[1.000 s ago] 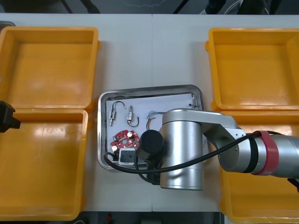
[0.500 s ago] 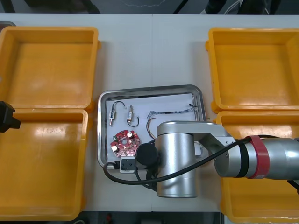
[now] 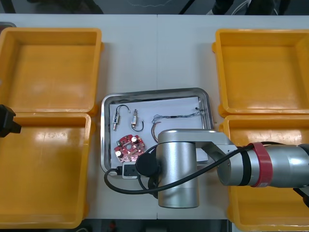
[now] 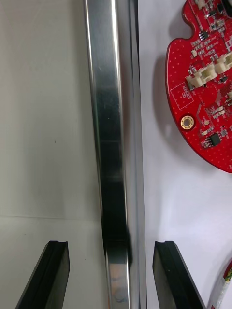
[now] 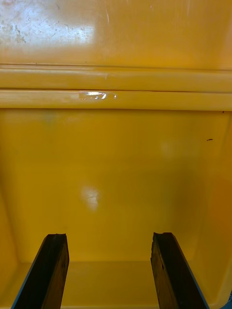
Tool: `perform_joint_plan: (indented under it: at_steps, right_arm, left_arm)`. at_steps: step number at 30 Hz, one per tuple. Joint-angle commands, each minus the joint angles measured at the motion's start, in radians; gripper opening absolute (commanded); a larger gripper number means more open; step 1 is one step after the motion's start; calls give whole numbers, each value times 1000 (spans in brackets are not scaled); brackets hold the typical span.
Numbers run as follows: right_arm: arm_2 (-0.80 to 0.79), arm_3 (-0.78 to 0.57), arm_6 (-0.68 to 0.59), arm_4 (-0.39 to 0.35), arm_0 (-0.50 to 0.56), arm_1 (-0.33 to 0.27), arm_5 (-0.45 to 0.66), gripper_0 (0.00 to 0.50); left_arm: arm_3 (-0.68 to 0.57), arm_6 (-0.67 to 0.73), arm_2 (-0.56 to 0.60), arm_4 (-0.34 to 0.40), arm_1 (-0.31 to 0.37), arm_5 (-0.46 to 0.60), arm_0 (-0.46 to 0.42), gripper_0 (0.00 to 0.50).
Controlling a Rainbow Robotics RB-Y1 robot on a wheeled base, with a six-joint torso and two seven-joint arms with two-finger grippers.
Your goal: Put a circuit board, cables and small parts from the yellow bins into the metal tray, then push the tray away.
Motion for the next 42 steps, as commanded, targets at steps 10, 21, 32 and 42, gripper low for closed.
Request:
perform_joint_plan:
  at_steps: [10, 21, 32, 42]
  right_arm:
    - [16, 18, 45, 24, -34, 30, -9, 0]
    - [14, 18, 43, 59, -69, 21, -6, 0]
    - [13, 67, 40, 58, -161, 13, -9, 0]
    - [14, 144, 45, 51, -250, 38, -9, 0]
  left_arm:
    - [-30, -50, 32, -9, 44, 7, 20, 500]
    - [-30, -50, 32, -9, 44, 7, 20, 500]
    - [-30, -50, 32, -9, 44, 7, 20, 500]
    - [-30, -50, 32, -9, 44, 7, 20, 500]
